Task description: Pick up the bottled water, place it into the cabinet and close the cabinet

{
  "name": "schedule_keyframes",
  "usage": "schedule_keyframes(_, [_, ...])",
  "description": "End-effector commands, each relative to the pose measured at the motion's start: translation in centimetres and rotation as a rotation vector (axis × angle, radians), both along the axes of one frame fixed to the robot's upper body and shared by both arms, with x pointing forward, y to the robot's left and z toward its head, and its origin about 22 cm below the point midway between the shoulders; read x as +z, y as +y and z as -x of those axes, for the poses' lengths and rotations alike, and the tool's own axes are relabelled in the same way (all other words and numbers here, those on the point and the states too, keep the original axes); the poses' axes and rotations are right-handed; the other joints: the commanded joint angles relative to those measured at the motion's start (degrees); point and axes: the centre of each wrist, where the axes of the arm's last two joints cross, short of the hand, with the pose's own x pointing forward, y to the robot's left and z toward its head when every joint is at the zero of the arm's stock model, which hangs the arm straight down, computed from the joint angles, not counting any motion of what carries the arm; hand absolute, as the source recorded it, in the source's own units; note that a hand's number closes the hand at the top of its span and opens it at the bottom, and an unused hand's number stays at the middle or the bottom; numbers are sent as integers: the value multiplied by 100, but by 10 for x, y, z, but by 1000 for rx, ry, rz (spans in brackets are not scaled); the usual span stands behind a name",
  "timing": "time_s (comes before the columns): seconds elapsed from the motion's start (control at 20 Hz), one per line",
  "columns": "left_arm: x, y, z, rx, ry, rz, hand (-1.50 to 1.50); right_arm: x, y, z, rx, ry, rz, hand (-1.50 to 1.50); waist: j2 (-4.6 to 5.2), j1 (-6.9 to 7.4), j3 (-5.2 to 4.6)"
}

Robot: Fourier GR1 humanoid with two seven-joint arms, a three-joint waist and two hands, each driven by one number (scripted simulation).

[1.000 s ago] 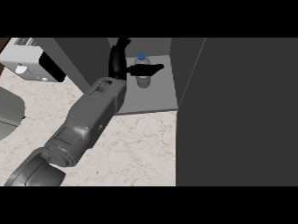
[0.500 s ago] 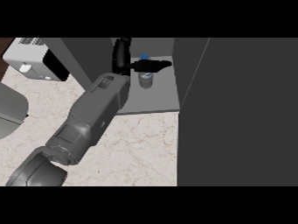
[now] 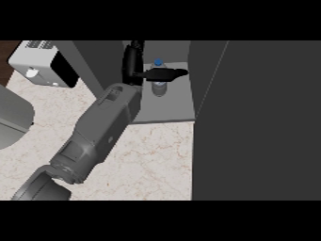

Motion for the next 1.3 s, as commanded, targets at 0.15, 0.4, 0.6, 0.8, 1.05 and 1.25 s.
schedule_keyframes(0.15, [-20, -5, 27, -65, 47, 92, -150, 22, 19, 19, -20, -20, 47, -150, -86, 126, 2])
schedule_keyframes(0.4, [-35, -20, 64, -160, 59, 128, -150, 31, 26, 15, -13, -32, 33, -150, -94, 268, -3])
schedule_keyframes(0.6, [-47, -22, 99, -170, 38, 179, -150, 29, 16, 21, -31, -18, 29, -150, -93, 303, 1])
schedule_keyframes(0.8, [-61, -25, 143, -183, 50, 198, -150, 22, 23, 17, -42, -17, 34, -150, -86, 348, 4])
schedule_keyframes(1.05, [-68, -14, 183, -226, 97, 269, -150, 35, 29, 16, -28, -55, 63, -150, -78, 324, -3])
schedule_keyframes(1.25, [-68, 7, 216, -311, 92, 214, 150, 30, 18, 9, 41, -6, 95, 150, -62, 337, 2])
